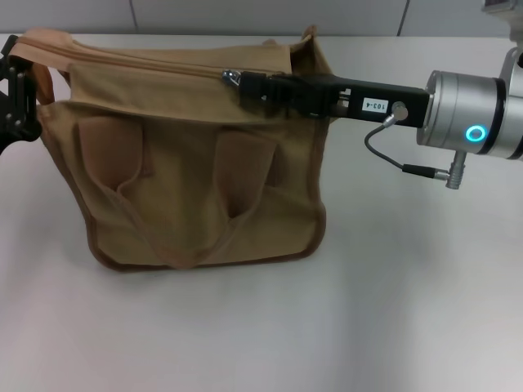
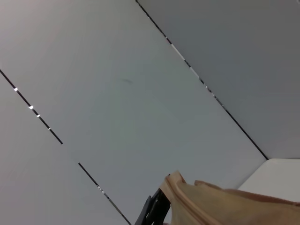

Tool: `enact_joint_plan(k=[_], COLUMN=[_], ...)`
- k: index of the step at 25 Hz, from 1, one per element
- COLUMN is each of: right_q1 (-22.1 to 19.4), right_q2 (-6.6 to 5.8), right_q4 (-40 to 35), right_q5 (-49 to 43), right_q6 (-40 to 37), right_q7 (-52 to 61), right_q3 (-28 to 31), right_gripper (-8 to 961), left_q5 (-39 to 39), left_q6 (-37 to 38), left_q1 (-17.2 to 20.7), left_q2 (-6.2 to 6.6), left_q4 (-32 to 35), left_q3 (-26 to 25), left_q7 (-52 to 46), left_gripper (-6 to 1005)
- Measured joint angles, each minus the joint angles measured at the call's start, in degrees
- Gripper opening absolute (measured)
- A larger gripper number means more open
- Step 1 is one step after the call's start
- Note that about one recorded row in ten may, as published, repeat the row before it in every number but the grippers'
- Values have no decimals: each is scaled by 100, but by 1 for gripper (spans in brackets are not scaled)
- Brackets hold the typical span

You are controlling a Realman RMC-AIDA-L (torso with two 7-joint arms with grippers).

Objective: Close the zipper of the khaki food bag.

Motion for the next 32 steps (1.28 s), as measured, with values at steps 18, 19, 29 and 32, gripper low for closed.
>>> enact_joint_plan(k=[18, 19, 29, 32], right_q1=[-327, -337, -478, -483], right_q2=[-24, -26, -29, -28], right_q4=[-297, -297, -360, -360], right_q5=[-2, -2, -2, -2], right_q6=[1, 0, -125, -142], right_q7=[78, 78, 118, 121], right_q3=[0, 2, 46, 47], right_gripper=[8, 8, 8, 8], left_q5=[0, 0, 0, 0], left_q6=[4, 4, 9, 7], left_q1=[0, 0, 0, 0], left_q2=[0, 0, 0, 0], left_q4=[0, 0, 0, 0], left_q3=[0, 0, 0, 0], left_q7=[0, 0, 0, 0], left_gripper=[48, 48, 50, 50])
